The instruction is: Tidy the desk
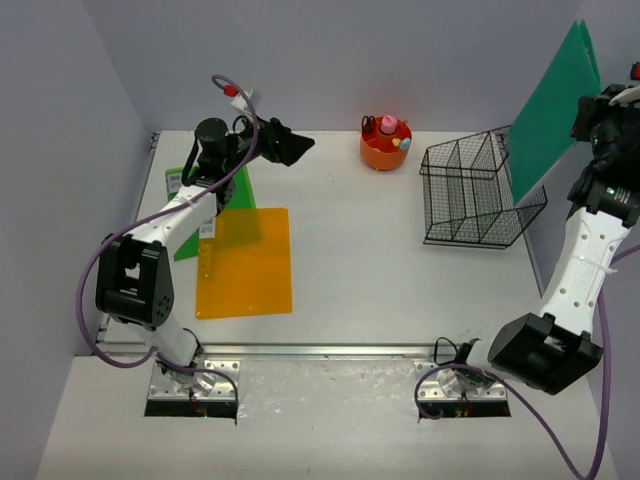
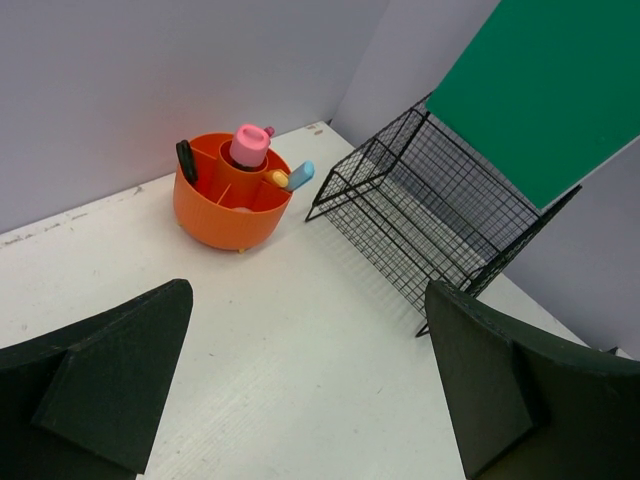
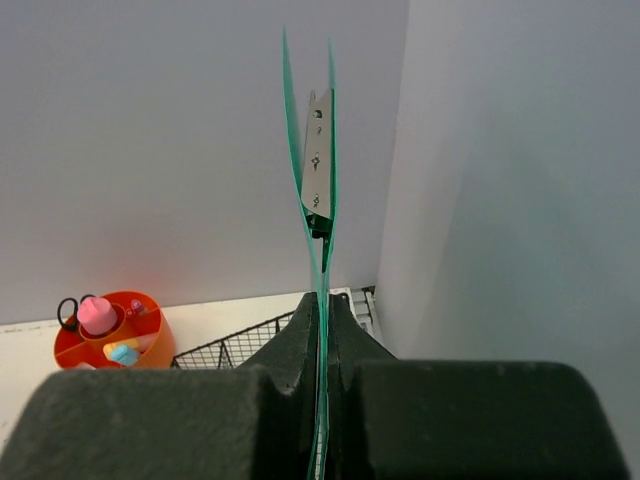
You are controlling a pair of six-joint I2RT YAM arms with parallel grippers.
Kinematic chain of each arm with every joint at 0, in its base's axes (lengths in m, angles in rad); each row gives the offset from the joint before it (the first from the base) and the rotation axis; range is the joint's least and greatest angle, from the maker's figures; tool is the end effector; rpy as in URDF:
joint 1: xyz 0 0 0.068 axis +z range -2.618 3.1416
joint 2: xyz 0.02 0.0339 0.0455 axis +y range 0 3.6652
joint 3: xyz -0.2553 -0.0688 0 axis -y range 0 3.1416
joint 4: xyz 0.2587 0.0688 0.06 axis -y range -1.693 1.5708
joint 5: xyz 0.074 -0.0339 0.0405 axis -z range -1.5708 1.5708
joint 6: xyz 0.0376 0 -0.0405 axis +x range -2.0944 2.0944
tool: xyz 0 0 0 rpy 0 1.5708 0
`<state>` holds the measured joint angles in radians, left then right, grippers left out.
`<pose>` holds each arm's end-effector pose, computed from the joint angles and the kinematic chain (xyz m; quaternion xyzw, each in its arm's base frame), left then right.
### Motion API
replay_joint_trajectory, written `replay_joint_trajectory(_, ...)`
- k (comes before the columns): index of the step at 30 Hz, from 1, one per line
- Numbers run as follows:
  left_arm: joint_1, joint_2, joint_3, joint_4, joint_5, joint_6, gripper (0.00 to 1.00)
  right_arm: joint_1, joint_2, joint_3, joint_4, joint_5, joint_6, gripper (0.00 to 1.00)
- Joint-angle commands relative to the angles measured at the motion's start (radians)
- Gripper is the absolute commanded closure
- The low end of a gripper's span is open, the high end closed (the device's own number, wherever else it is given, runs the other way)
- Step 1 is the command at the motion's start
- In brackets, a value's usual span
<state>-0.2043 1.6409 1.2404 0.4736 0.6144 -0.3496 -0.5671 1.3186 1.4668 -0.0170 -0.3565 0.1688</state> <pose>0.3911 -0.1032 0.3302 0.1738 0.6633 -0.3889 0.6153 0.2699 -0.1563 0.4726 0.1090 0.6533 -0.0318 0.7485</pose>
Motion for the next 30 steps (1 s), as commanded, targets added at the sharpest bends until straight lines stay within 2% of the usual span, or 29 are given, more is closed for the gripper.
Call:
replay_joint_trajectory(1, -0.003, 0.002, 0.014, 0.034, 0.011, -0.015, 0.0, -0.002, -0.069, -0.001, 0.053, 0.02, -0.023, 1.0)
replay_joint_trajectory(10, -0.006, -0.004, 0.005, 0.025, 0.015, -0.012, 0.0, -0.008, -0.068, -0.039, 0.037, 0.027, -0.045, 1.0)
replay_joint_trajectory(25, -0.006, -0.008, -0.007, 0.006, 0.001, 0.004, 0.0, -0.008, 0.049, -0.055, 0.022, 0.017, 0.025, 1.0)
replay_joint_trajectory(26, -0.006, -0.007, -0.009, 0.007, -0.001, 0.001, 0.0, -0.008, 0.052, -0.06, 0.018, 0.016, 0.033, 0.98)
replay_joint_trajectory(30, -0.006, -0.01, -0.007, -0.011, -0.025, 0.002, 0.0, -0.008, 0.064, -0.033, -0.044, 0.019, 0.067, 0.33)
